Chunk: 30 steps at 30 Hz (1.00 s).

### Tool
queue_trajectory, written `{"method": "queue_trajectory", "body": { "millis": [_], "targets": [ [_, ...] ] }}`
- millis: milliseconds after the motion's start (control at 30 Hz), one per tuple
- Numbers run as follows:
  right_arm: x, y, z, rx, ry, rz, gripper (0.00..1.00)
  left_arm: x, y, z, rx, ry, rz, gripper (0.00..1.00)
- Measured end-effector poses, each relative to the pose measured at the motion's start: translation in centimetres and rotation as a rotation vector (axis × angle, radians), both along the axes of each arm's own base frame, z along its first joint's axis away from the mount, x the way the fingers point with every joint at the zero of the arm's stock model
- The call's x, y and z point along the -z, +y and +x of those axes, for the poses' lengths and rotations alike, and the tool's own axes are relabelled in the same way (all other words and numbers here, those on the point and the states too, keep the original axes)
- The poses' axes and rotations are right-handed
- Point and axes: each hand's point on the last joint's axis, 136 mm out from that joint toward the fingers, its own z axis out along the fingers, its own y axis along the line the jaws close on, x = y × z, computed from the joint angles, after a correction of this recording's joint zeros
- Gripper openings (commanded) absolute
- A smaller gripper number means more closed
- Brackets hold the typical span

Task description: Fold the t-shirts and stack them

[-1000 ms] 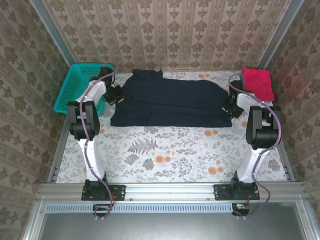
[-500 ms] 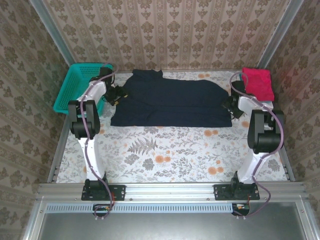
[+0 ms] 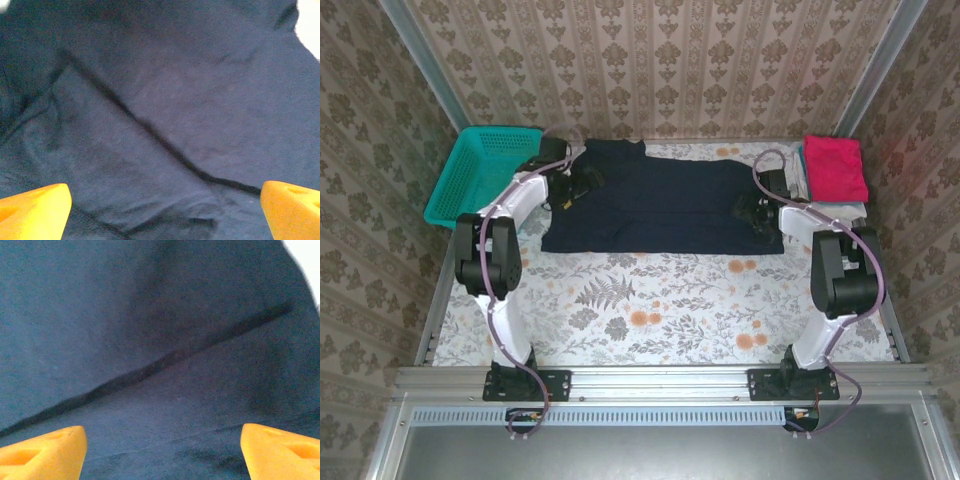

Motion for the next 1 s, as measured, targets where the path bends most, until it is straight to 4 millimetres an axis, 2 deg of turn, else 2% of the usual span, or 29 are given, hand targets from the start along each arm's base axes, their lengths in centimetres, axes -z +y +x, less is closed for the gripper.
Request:
{"method": "queue_trajectory", "body": {
  "millis": [100,200,300,400,767,867,1000],
  "targets": [
    [2.0,0.1,-0.5,-0.005,0.056,0.022,0.79,3.6,0.2,-1.5,-0.006,0.075,0.01,0.98],
    [2.0,0.0,-0.5,0.01,0.054,0.053,0.79,6.0,0.5,-3.4,-0.004,0.128,0.021,0.98],
    [2.1,-0.1,-1.1,0.017,0.043,0.078,0.78,5.6,0.5,-4.1,-0.008,0.083,0.008,0.98],
    [2.2,-0.1,-2.7,0.025,0.044,0.102,0.78,6.2,0.6,-6.9,-0.011,0.091,0.008,0.98],
    [2.6,-0.2,-12.3,0.068,0.152,0.135,0.78,6.6,0.3,-17.8,-0.021,0.137,0.039,0.99],
    [2.6,-0.4,-14.9,0.083,0.166,0.14,0.79,6.7,0.7,-20.3,-0.039,0.163,0.041,0.99],
    [2.4,-0.2,-17.7,0.084,0.201,0.143,0.8,6.8,0.8,-22.5,-0.039,0.199,0.056,1.0]
  ]
}}
